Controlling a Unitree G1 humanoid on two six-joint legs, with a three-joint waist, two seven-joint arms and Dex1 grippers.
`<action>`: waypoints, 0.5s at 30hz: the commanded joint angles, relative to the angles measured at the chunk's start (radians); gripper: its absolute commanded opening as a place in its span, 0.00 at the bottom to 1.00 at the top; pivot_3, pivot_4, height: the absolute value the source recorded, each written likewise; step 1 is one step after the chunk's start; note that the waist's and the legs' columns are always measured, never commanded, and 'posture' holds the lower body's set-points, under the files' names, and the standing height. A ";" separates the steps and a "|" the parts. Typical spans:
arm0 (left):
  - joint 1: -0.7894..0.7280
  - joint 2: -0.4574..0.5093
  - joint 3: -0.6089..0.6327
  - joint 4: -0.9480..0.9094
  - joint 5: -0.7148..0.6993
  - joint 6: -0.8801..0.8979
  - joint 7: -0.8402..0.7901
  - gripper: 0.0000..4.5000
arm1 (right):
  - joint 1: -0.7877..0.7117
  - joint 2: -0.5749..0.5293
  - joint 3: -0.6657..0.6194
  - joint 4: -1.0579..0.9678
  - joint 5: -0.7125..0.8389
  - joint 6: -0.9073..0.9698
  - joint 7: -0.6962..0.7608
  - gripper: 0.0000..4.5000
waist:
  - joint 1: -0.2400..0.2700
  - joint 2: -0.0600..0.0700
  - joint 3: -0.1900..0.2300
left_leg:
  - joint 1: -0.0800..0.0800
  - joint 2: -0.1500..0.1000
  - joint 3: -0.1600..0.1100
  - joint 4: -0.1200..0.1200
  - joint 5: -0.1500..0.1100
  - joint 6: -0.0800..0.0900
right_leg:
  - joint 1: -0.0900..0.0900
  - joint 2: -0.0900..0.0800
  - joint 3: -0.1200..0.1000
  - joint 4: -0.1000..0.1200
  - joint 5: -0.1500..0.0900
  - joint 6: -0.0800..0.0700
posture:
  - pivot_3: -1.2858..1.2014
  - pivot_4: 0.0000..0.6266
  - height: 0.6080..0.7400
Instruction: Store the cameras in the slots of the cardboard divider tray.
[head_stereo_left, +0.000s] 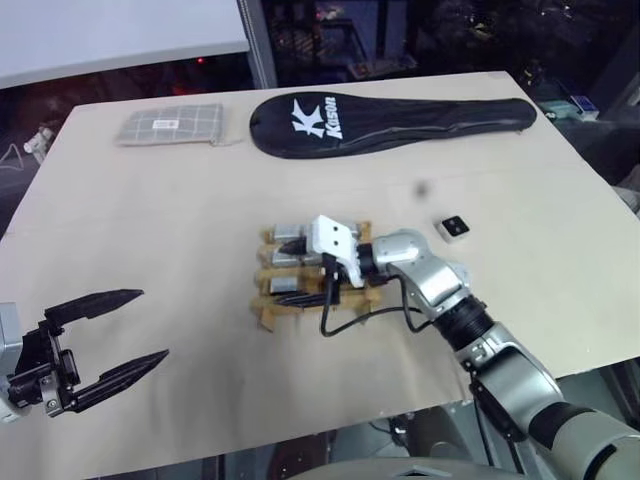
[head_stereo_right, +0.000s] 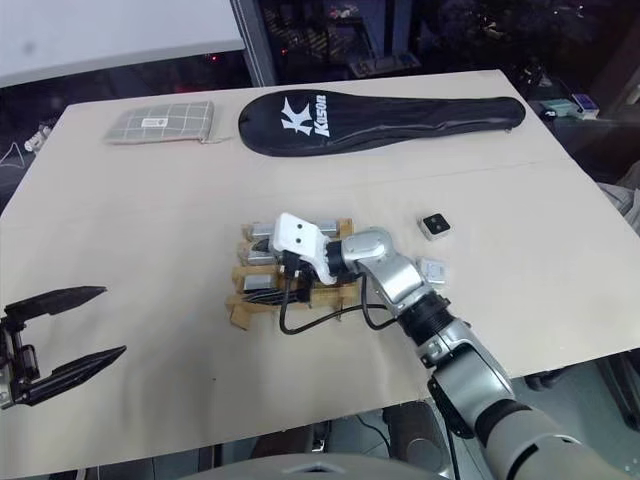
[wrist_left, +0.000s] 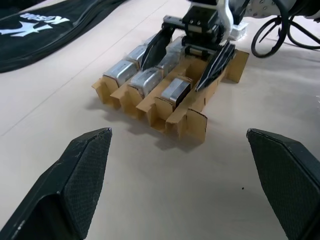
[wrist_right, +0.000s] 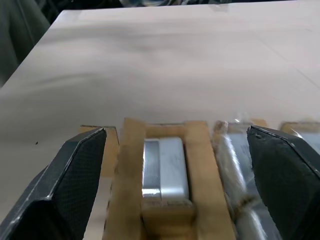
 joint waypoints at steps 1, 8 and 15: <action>-0.021 0.025 -0.036 -0.020 0.000 0.002 -0.008 1.00 | 0.073 -0.077 -0.179 -0.351 0.195 0.104 -0.019 0.99 | 0.001 -0.001 0.000 | 0.000 0.000 0.000 0.000 0.000 0.000 | 0.000 0.000 0.000 0.000 0.000 0.000 | 0.52 0.24 1.00; -0.140 0.062 -0.167 0.010 0.017 -0.006 -0.015 1.00 | 0.276 -0.273 -0.389 -0.660 0.311 0.282 -0.176 0.99 | 0.001 -0.003 -0.002 | -0.002 -0.003 -0.001 0.000 0.000 0.000 | 0.000 -0.002 -0.002 -0.002 -0.001 0.001 | 0.52 0.24 1.00; -0.277 0.102 -0.272 0.090 0.038 -0.018 -0.049 1.00 | 0.563 -0.412 -0.516 -0.635 0.196 0.183 -0.269 0.99 | 0.003 -0.001 -0.001 | 0.000 0.000 0.005 0.000 0.000 0.000 | 0.000 0.002 0.001 0.000 -0.001 0.002 | 0.52 0.24 1.00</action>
